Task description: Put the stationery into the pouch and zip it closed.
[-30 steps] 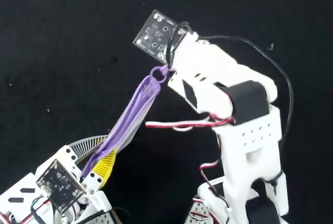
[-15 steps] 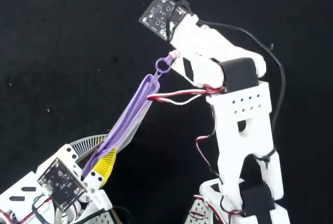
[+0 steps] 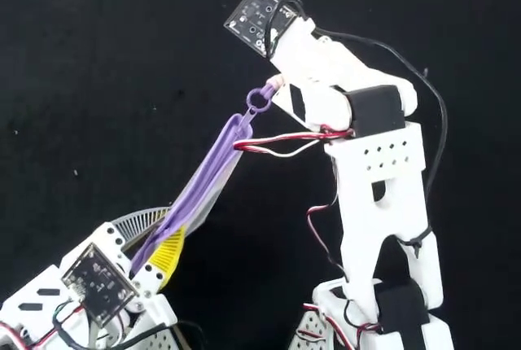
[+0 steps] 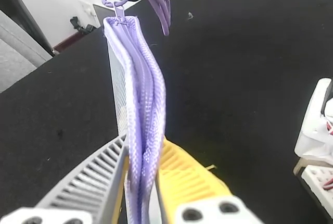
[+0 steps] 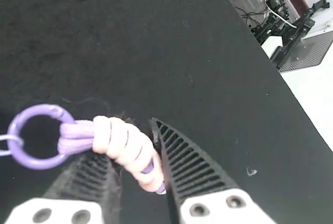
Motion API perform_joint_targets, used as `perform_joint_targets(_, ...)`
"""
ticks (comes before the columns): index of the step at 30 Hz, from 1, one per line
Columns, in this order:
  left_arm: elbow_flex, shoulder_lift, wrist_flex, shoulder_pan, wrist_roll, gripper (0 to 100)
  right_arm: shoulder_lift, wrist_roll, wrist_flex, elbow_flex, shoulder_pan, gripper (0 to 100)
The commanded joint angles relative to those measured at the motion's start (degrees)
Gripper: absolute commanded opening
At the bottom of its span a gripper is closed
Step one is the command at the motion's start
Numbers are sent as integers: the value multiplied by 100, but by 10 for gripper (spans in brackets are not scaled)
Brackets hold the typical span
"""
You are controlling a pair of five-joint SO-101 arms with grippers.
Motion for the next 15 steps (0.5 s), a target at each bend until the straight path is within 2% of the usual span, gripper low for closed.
perform_joint_targets(1, -4, -62, -44, 22, 193, 123, -13, 18, -193, -48, 334, 11)
perform_joint_targets(4, -4, -62, -35, 22, 396, 266, -13, 18, -158, -40, 158, 11)
perform_joint_targets(7, -4, -62, -9, 22, 404, 369, -13, 18, -158, -13, 88, 11)
perform_joint_targets(15, -31, -70, 0, 22, 404, 385, -13, -229, -202, -4, -123, 11)
